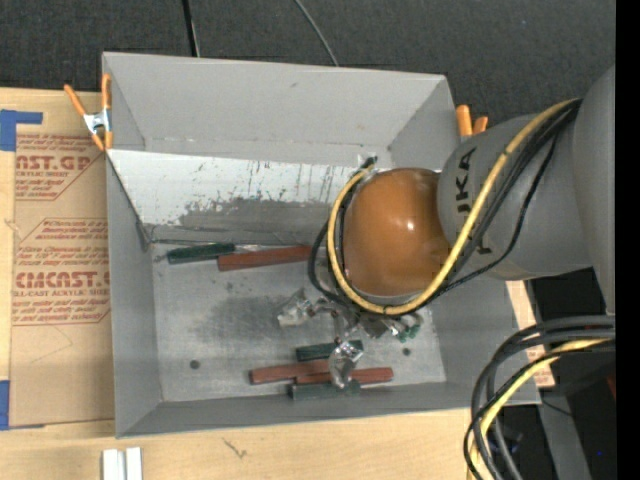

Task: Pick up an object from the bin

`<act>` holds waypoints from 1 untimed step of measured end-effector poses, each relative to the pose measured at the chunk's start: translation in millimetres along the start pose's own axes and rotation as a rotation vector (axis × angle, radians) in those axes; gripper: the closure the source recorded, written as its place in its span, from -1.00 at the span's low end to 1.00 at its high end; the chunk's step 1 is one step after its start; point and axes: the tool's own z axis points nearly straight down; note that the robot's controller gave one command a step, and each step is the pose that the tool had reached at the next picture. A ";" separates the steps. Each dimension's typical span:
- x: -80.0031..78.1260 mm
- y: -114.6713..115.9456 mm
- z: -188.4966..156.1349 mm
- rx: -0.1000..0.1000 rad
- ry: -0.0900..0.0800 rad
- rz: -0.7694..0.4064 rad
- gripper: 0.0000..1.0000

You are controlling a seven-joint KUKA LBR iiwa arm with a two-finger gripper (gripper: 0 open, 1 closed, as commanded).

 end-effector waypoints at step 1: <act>7.8 3.9 30.9 0.009 -0.008 -0.347 1.00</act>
Offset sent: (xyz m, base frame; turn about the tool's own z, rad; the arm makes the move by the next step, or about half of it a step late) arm 0.0000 0.0000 0.0000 0.0000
